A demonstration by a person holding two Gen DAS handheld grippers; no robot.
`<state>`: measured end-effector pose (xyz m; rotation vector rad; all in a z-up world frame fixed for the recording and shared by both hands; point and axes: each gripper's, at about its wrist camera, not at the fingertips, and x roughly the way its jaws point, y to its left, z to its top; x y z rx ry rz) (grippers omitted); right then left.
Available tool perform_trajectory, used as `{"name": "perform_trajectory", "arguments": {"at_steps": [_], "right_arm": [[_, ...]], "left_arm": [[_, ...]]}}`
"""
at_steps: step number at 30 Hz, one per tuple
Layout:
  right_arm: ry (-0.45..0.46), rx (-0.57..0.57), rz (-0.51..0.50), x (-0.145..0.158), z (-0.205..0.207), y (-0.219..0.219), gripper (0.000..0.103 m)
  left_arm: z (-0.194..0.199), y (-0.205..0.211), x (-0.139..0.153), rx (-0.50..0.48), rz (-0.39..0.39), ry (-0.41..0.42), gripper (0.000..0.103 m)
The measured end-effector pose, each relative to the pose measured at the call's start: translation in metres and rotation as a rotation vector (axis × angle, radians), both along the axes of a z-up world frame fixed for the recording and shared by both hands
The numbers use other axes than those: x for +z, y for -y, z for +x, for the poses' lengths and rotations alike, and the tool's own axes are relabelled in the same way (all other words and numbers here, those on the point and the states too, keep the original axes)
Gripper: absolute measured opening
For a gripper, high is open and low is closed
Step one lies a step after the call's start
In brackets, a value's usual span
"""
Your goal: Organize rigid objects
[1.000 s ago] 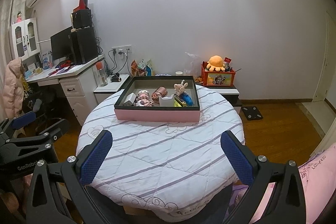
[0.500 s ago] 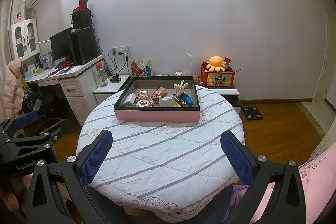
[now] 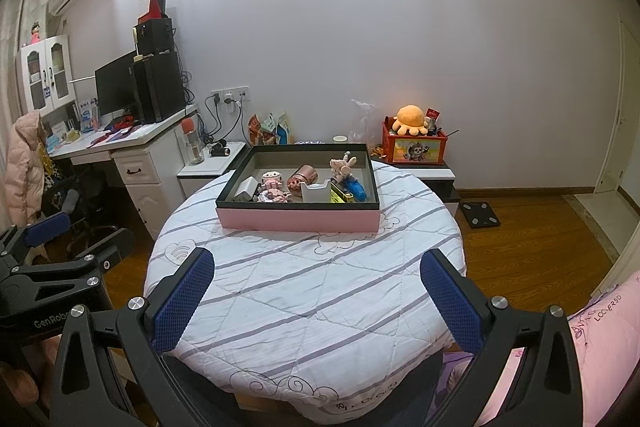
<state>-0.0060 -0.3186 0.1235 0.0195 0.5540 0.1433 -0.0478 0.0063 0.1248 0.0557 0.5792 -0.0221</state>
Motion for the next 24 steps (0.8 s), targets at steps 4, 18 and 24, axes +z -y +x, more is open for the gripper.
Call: {"name": "perform_trajectory", "arguments": {"at_steps": [4, 18, 24], "right_arm": [[-0.002, 0.0, -0.001, -0.0008, 0.0007, -0.0001, 0.103], [-0.005, -0.002, -0.002, -0.0017, 0.002, 0.0001, 0.103], [-0.006, -0.001, -0.002, -0.0024, 0.0023, 0.0004, 0.103]], "left_arm": [[0.0013, 0.0001, -0.0007, -0.01, -0.001, -0.008, 0.103], [0.0052, 0.0001, -0.0042, -0.026, -0.01, -0.029, 0.103], [0.004, 0.0038, -0.0062, 0.003, 0.036, -0.01, 0.103]]}}
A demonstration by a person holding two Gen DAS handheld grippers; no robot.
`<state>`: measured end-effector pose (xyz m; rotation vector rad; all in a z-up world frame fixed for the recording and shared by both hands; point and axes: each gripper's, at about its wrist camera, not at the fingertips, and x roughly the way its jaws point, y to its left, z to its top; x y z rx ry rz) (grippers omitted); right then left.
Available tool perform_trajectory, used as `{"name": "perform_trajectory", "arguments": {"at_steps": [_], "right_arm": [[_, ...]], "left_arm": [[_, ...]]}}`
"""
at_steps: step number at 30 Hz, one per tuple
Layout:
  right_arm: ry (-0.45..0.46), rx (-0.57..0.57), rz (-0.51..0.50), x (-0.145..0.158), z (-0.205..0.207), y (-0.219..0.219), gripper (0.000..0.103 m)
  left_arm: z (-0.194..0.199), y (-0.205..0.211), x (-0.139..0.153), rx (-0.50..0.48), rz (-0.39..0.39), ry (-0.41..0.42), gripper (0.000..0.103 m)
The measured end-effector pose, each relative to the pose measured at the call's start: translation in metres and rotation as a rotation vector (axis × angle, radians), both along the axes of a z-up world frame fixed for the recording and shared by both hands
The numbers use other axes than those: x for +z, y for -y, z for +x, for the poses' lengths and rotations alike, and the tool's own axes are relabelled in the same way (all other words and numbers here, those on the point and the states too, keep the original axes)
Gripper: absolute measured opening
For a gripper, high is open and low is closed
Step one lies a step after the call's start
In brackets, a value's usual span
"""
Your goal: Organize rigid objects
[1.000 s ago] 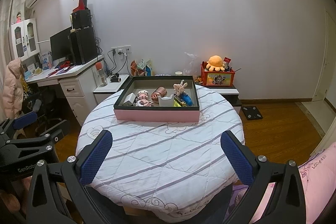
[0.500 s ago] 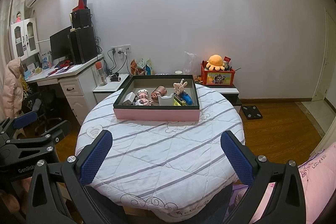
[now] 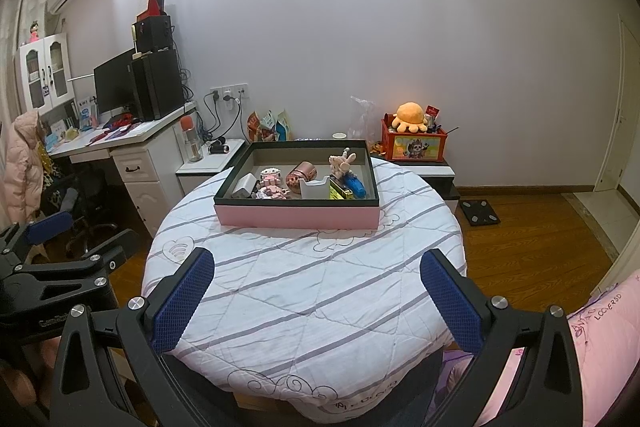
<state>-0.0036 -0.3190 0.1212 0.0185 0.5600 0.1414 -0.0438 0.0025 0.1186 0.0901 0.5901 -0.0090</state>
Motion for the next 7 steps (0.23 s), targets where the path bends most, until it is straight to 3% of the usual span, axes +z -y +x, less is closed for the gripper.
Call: {"name": "perform_trajectory", "arguments": {"at_steps": [7], "right_arm": [[0.0, 0.0, -0.001, -0.0008, 0.0002, 0.0, 0.103]], "left_arm": [[-0.0021, -0.0014, 0.0014, -0.022, -0.018, 0.009, 0.103]]}}
